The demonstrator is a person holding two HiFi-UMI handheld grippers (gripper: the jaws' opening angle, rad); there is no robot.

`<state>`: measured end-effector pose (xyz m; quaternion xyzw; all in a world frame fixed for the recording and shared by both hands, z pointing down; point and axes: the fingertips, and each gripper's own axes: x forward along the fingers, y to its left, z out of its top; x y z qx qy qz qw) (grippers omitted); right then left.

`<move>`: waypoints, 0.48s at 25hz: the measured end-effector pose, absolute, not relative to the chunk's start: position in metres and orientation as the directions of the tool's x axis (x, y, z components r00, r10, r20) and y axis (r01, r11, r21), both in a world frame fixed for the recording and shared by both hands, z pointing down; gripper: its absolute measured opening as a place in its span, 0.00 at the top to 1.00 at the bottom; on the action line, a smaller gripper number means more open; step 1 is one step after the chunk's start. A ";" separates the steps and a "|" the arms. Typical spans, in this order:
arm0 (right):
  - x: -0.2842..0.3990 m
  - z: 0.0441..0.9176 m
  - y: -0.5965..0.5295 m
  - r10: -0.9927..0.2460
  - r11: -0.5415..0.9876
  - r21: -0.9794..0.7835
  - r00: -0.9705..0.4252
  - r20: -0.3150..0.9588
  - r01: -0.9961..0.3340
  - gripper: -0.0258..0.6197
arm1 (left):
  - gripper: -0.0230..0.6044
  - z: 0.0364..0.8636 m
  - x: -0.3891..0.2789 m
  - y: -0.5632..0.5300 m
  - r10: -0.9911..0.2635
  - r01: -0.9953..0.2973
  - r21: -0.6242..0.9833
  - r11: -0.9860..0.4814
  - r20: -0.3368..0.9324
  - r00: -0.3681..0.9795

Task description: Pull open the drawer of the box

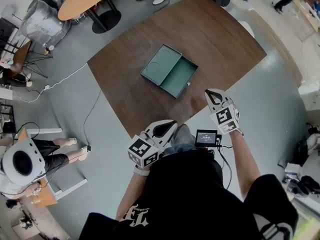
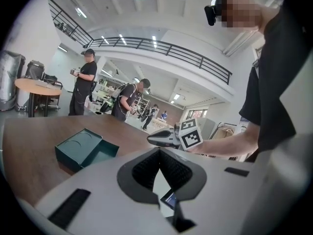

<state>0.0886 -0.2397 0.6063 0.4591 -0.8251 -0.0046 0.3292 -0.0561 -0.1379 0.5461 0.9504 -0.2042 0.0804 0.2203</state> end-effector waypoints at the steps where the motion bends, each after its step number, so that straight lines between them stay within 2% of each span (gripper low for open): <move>1: 0.087 0.607 -0.233 -0.758 0.582 0.309 -0.364 0.540 -0.752 0.98 | 0.95 0.545 -0.056 -0.132 -0.352 -0.422 0.384 -0.821 0.242 0.904; 12: 0.047 0.600 -0.136 -0.699 0.673 0.357 -0.400 0.593 -0.648 0.98 | 0.96 0.545 -0.080 -0.079 -0.386 -0.440 0.402 -0.803 0.211 0.898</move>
